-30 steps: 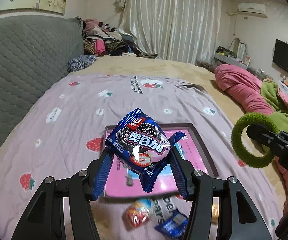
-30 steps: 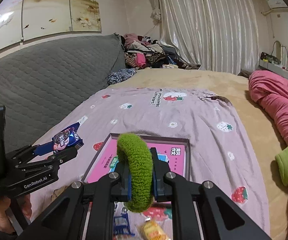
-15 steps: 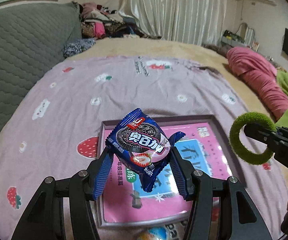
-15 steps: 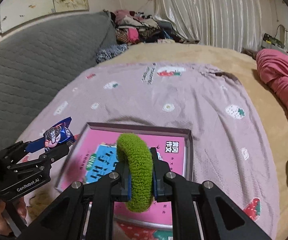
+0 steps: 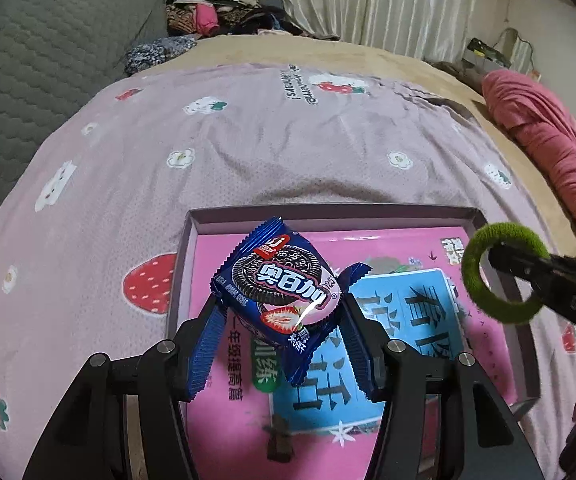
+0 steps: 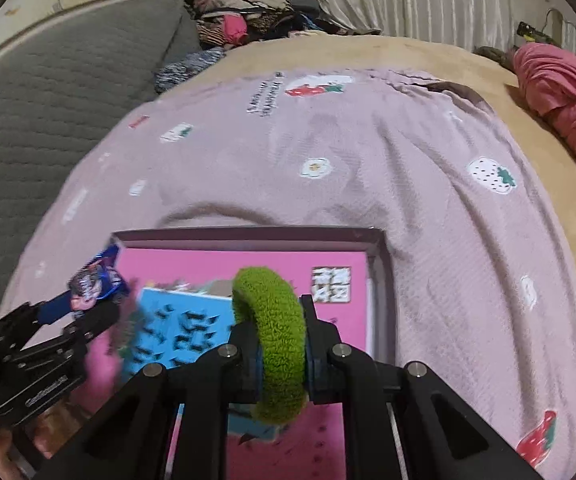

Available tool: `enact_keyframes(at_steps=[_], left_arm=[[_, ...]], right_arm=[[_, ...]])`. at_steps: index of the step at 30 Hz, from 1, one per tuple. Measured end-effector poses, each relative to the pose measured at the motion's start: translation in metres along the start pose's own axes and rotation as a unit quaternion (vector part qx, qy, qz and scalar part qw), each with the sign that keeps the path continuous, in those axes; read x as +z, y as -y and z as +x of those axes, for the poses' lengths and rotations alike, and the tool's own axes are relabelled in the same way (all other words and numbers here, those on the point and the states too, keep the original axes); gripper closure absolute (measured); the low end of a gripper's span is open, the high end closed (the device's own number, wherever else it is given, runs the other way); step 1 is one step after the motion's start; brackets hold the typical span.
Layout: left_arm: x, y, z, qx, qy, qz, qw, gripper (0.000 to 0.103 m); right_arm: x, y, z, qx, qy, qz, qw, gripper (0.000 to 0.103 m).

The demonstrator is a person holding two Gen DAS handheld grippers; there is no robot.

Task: Organize objects
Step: 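Lift and carry the cookie packet and green ring over the book tray, then open both tools to drop the packet and ring onto the book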

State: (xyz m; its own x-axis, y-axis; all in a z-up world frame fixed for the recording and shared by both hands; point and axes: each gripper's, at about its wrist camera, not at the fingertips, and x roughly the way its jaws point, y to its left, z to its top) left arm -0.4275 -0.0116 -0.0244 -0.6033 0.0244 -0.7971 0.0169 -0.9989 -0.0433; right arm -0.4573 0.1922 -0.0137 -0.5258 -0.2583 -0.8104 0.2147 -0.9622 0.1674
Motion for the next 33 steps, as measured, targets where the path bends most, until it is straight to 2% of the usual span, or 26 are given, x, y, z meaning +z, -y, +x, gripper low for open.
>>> enact_keyframes(at_steps=[5,13,23,26,28,30,33], left_arm=[[0.001,0.002,0.011,0.006,-0.002,0.008,0.9999,0.044],[0.000,-0.009,0.041,0.007,-0.041,-0.018,0.9990,0.043],[0.000,-0.009,0.052,0.017,-0.065,-0.014,0.9977,0.038],[0.000,-0.010,0.053,0.018,-0.070,-0.018,0.9972,0.033],[0.000,-0.010,0.052,0.022,-0.069,-0.015,0.9973,0.028],[0.000,-0.012,0.049,0.022,-0.068,-0.012,0.9974,0.026],[0.003,-0.016,0.046,0.011,-0.067,-0.018,0.9975,0.025]], right_arm=[[0.002,0.005,0.015,-0.013,-0.007,0.000,1.000,0.088],[0.001,0.011,0.039,-0.026,-0.026,0.001,0.999,0.087],[0.002,0.009,0.051,-0.048,-0.046,-0.013,0.998,0.085],[0.001,0.009,0.054,-0.054,-0.056,-0.016,0.997,0.078],[0.001,0.010,0.054,-0.059,-0.055,-0.015,0.997,0.063],[0.001,0.012,0.052,-0.065,-0.051,-0.014,0.997,0.054],[0.002,0.012,0.047,-0.065,-0.045,-0.013,0.997,0.050]])
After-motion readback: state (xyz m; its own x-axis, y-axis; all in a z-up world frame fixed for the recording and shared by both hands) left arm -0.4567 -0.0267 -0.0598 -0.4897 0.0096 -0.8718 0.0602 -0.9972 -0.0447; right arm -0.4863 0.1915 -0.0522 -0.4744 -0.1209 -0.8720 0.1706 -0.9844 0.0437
